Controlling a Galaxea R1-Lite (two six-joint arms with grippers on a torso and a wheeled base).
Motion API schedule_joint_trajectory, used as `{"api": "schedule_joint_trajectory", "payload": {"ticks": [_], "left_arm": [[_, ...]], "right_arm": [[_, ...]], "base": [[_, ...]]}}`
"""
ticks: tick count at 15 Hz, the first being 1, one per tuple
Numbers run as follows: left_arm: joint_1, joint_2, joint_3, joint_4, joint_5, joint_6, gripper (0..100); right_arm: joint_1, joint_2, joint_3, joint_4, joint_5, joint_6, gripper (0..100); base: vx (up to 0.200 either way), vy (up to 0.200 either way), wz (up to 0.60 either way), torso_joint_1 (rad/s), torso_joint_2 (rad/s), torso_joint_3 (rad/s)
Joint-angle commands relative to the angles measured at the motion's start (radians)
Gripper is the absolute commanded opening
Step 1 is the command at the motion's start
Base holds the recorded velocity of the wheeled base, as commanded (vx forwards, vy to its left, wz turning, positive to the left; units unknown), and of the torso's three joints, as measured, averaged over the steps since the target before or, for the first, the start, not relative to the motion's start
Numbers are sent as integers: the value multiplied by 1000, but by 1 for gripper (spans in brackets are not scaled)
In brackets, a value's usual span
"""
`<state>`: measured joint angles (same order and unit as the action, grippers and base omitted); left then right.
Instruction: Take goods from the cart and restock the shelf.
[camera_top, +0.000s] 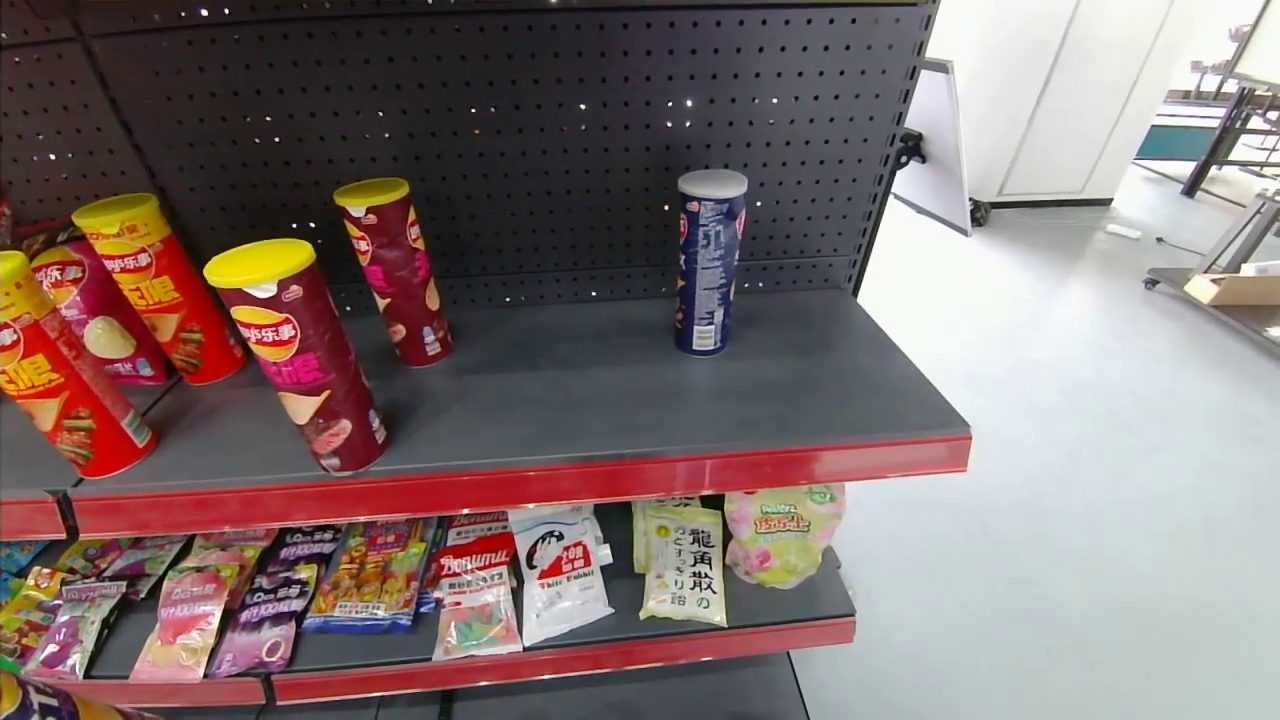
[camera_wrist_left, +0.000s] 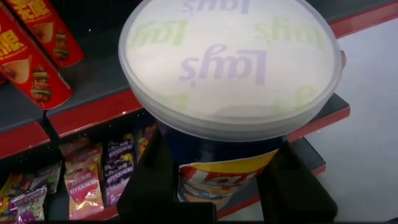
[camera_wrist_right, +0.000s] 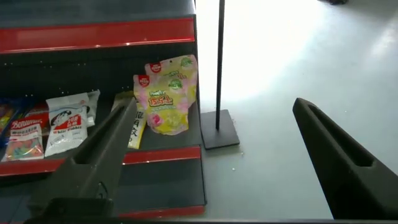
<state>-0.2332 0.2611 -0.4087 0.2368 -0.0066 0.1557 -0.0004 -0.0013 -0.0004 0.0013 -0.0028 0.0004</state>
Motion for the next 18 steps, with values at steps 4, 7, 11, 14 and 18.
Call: {"api": "schedule_joint_trajectory", "payload": {"ticks": [4, 7, 11, 14, 18], "left_arm": [[3, 0, 1, -2, 0, -1, 0], [2, -2, 1, -4, -1, 2, 0], [-5, -33, -1, -4, -12, 5, 0], [-46, -75, -1, 2, -15, 8, 0], [-60, -20, -51, 6, -18, -171, 0]], "right_arm": [[0, 1, 0, 2, 0, 0, 100], [-1, 1, -1, 2, 0, 0, 100], [0, 1, -1, 2, 0, 1, 100], [0, 1, -1, 2, 1, -2, 100], [3, 23, -49, 0, 101, -10, 100]], "base": [[200, 0, 0, -4, 5, 4], [133, 0, 0, 6, 3, 3], [0, 0, 0, 0, 0, 0], [0, 0, 0, 0, 0, 0], [0, 0, 0, 0, 0, 0]]}}
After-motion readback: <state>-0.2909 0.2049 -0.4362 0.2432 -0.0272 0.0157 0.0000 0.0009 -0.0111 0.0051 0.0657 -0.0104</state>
